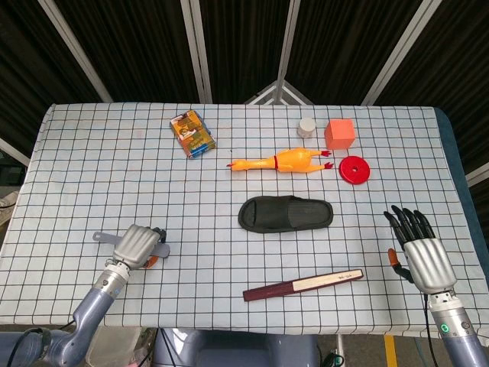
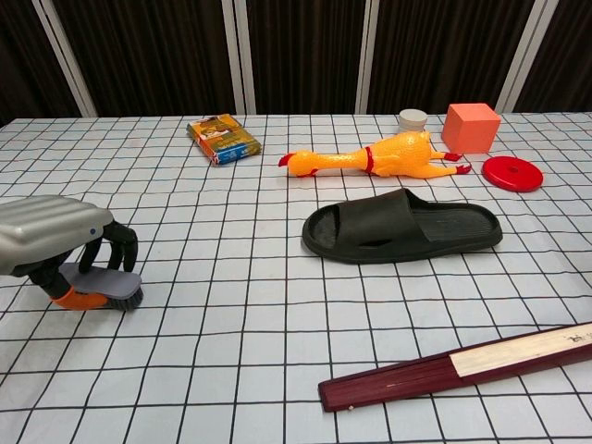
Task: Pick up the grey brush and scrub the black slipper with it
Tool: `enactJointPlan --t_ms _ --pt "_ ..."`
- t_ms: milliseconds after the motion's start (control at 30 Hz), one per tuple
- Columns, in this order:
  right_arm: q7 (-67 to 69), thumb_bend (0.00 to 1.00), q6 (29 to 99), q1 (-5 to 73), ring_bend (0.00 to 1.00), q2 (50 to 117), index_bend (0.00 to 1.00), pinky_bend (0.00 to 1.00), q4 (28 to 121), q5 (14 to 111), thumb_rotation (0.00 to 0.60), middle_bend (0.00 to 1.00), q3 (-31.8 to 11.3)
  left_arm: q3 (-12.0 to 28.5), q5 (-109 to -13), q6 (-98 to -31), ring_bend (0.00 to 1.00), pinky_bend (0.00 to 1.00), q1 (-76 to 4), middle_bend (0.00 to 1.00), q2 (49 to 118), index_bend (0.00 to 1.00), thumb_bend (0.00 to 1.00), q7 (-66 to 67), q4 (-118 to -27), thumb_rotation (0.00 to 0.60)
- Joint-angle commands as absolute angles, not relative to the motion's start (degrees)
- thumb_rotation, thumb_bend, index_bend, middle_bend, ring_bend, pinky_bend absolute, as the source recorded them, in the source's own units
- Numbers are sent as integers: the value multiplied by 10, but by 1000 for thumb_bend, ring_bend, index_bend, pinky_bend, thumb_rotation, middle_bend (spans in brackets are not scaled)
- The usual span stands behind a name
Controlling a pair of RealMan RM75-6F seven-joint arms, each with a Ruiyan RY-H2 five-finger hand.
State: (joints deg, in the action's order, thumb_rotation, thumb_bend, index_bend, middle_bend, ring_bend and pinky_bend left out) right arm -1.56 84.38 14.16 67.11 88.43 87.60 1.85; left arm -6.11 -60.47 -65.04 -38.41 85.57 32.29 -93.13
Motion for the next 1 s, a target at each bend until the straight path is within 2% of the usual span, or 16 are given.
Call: enactJointPlan --t_ms 33,133,333,667,867,1000 --pt "-12 567 840 140 0 671 0 61 881 875 600 21 16 -61 -618 -636 380 522 -377 452 874 395 180 308 -908 600" --pt "-9 567 837 139 0 671 0 61 878 875 600 21 14 -60 -630 -629 282 492 -375 337 880 266 86 300 -897 600" --pt "-11 568 835 136 0 670 0 61 878 879 600 20 11 -53 -675 -637 133 432 -365 147 880 87 4 252 -897 600" --pt "-19 567 839 128 0 668 0 61 885 885 600 19 5 -61 -750 -640 58 323 -355 31 784 2 0 169 -998 600" --pt "-22 567 848 121 0 663 0 39 894 893 600 15 3 -92 -840 -718 7 197 -310 7 670 0 0 103 -1082 600" --pt "-27 563 853 111 0 655 0 0 914 884 600 0 1 -136 -899 -850 0 40 -218 1 610 0 0 91 -1075 600"
